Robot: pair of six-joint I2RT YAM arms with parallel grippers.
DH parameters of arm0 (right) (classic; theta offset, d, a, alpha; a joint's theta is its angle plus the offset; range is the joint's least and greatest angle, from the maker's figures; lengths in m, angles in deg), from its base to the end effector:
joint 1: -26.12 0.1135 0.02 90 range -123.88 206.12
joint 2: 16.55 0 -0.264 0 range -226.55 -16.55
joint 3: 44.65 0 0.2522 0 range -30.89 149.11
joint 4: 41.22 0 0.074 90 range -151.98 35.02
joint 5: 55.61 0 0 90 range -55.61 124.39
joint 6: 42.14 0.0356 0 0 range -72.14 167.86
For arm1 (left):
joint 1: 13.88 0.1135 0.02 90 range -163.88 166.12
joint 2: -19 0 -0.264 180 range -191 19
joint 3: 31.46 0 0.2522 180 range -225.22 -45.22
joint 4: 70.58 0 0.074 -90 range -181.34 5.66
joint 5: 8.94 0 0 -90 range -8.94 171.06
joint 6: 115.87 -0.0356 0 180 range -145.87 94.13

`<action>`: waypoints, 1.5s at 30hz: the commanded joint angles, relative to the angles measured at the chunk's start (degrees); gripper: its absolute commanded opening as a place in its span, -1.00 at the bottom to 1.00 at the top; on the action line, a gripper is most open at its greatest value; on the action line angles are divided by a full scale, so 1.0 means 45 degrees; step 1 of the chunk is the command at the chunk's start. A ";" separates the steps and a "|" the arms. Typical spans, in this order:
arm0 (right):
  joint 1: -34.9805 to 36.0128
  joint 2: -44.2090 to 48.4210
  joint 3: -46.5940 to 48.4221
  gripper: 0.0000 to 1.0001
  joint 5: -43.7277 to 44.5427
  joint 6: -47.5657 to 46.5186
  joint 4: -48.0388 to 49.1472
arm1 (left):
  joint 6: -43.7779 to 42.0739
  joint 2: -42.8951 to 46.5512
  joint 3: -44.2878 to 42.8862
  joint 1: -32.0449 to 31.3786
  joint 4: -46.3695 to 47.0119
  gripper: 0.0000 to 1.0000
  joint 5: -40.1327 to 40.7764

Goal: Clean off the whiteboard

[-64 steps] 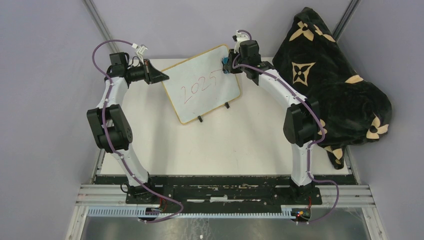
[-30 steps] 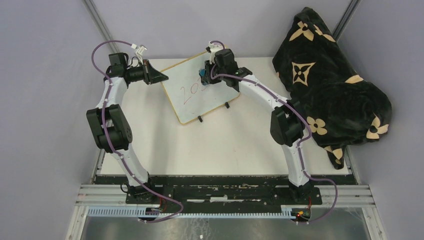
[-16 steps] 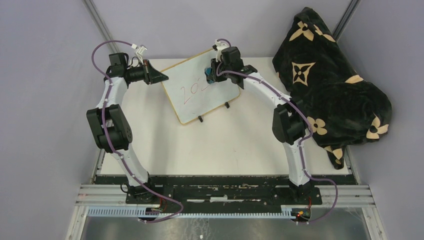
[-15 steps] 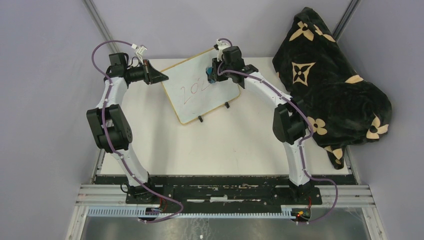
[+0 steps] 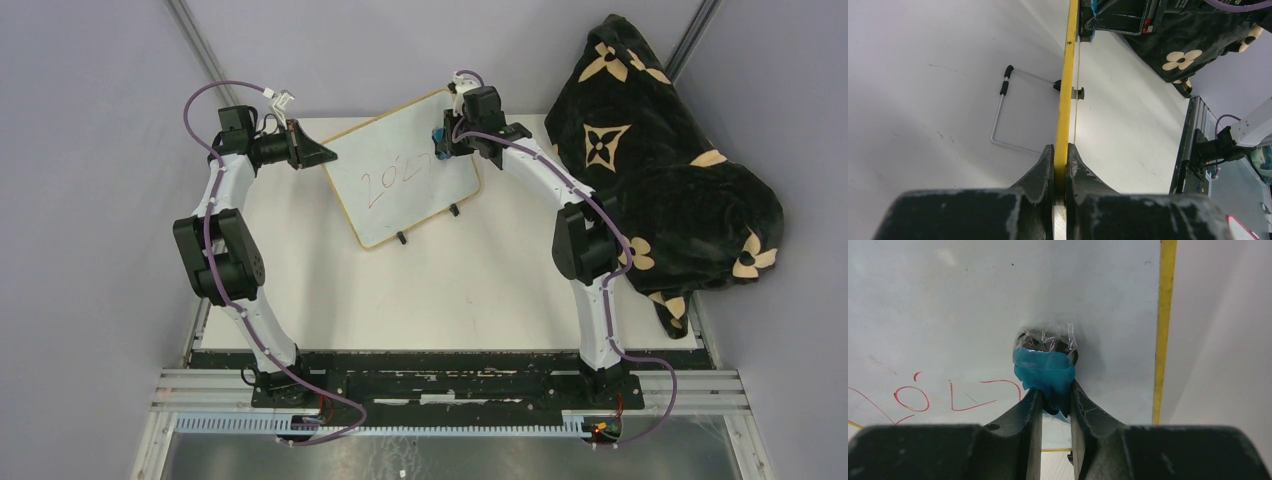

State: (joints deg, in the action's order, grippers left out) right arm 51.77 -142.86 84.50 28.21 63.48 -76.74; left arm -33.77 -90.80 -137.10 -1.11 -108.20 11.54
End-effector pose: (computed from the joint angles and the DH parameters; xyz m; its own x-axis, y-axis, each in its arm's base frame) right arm 0.4674 0.2287 0.2797 -0.6066 0.0057 -0.7950 -0.3621 0.8883 0.2826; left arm 0.4223 0.0615 0.2860 -0.5606 -0.0778 -0.8244 0.6875 0.5112 -0.5157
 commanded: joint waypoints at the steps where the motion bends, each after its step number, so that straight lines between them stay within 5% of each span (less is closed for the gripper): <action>1: -0.0259 0.0171 0.0034 -0.99 0.0847 -0.0342 0.0426 | -0.1298 0.0064 0.0080 0.0075 -0.0618 -0.94 0.1775; 18: 0.2269 -0.0003 0.0468 -0.99 0.0122 -0.0201 0.0420 | -0.1230 0.0063 0.0230 0.0054 -0.0631 -0.95 0.1774; 35: 0.0017 0.0731 -0.1322 -0.99 0.0933 -0.0059 0.0429 | -0.1347 0.0127 0.0300 0.0052 -0.0763 -0.94 0.1813; 45: 0.0929 0.0445 -0.1323 -0.99 0.0386 0.0071 0.0613 | -0.1284 0.0045 0.0143 0.0057 -0.0767 -0.94 0.1785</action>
State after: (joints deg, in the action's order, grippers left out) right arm 52.77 -141.24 78.47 28.34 64.11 -76.34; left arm -33.86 -90.77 -136.97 -1.07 -108.75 11.63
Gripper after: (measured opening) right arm 0.280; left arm 0.090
